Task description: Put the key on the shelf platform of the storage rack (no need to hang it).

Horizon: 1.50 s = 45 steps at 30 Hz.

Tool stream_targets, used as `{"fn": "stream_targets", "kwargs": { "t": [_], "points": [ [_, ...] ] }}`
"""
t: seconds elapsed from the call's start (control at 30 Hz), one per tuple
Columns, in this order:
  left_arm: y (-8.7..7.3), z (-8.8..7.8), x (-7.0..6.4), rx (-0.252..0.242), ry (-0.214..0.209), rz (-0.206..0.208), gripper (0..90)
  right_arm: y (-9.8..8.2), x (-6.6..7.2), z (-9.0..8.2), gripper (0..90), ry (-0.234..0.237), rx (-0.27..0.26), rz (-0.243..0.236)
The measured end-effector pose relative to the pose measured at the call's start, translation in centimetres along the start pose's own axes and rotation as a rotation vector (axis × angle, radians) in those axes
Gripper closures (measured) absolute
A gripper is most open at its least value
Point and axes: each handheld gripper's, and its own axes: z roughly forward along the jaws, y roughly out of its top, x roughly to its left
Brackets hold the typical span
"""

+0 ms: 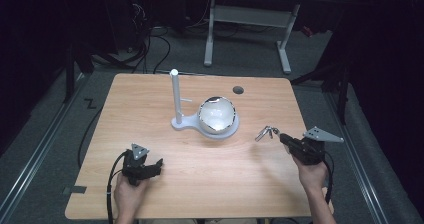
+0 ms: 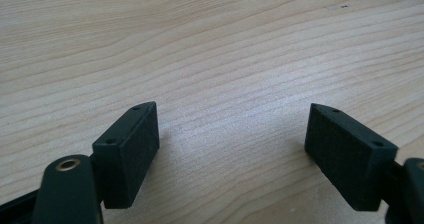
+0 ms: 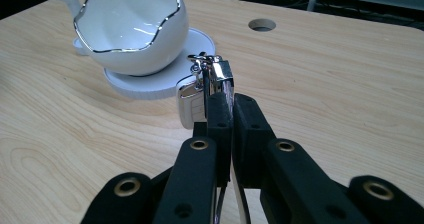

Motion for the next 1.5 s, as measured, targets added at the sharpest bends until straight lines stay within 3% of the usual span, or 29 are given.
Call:
{"fn": "stream_targets", "kwargs": {
  "t": [1.5],
  "points": [
    [0.0,0.0,0.0,0.0,0.0,0.0,22.0,5.4,3.8,1.8,87.1,0.159,-0.046,-0.071]
  ]
}}
